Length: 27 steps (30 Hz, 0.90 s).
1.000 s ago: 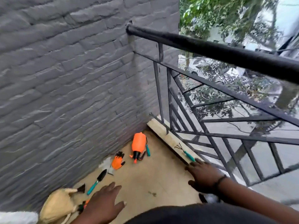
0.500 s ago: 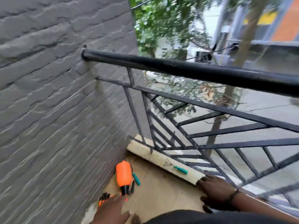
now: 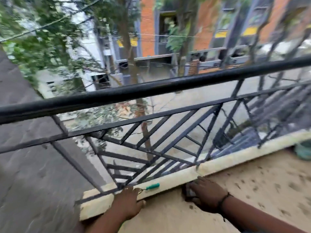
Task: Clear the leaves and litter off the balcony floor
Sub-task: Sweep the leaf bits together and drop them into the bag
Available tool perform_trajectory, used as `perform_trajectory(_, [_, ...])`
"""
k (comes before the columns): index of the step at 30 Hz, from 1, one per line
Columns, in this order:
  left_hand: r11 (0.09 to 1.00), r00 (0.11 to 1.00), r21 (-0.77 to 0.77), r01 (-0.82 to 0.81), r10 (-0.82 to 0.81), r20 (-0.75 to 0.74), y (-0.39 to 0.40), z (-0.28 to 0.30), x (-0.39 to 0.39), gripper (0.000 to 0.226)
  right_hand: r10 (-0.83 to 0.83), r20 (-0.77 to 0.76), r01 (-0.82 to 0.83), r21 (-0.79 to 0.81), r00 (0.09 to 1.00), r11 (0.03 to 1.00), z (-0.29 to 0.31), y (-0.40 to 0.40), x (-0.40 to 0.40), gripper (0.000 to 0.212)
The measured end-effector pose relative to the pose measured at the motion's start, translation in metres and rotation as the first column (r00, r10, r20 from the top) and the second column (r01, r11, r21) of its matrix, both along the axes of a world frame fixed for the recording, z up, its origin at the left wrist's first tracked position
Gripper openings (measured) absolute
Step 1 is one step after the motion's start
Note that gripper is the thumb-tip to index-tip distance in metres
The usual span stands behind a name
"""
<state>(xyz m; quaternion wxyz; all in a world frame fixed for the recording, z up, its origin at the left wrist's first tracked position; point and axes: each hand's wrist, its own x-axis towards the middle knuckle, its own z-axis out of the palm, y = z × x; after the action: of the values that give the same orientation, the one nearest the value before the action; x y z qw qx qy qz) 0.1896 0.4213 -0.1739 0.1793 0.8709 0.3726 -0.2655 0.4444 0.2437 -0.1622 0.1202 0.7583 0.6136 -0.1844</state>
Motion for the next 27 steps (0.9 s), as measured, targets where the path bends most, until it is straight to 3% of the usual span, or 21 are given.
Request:
perform_trajectory(4, [0.983,0.983,-0.026,0.184,-0.184,-0.004,-0.021,-0.004,0.037,0.065,-0.188,0.029,0.184,0.119,0.982,0.976,0.018,-0.049,-0.01,0.044])
perform_trajectory(9, [0.935,0.935,-0.01,0.354,-0.354,-0.022,-0.052,-0.009,0.046,0.065,-0.407,-0.019,0.404,-0.09,0.913,0.91,-0.002,-0.114,-0.023,0.051])
perform_trajectory(14, [0.926,0.922,-0.016,0.377,-0.377,-0.093,-0.091,-0.017,0.034,0.067,-0.482,-0.048,0.465,-0.2,0.875,0.863,-0.015,-0.171,-0.044,0.049])
perform_trajectory(20, [0.91,0.901,-0.079,0.406,-0.414,-0.131,-0.165,-0.036,0.002,0.072,-0.566,-0.161,0.532,-0.211,0.808,0.82,-0.028,-0.26,-0.089,0.05])
perform_trajectory(27, [0.881,0.847,-0.113,0.459,-0.473,-0.242,-0.208,-0.047,-0.02,0.069,-0.688,-0.178,0.626,-0.304,0.704,0.718,-0.045,-0.352,-0.121,0.048])
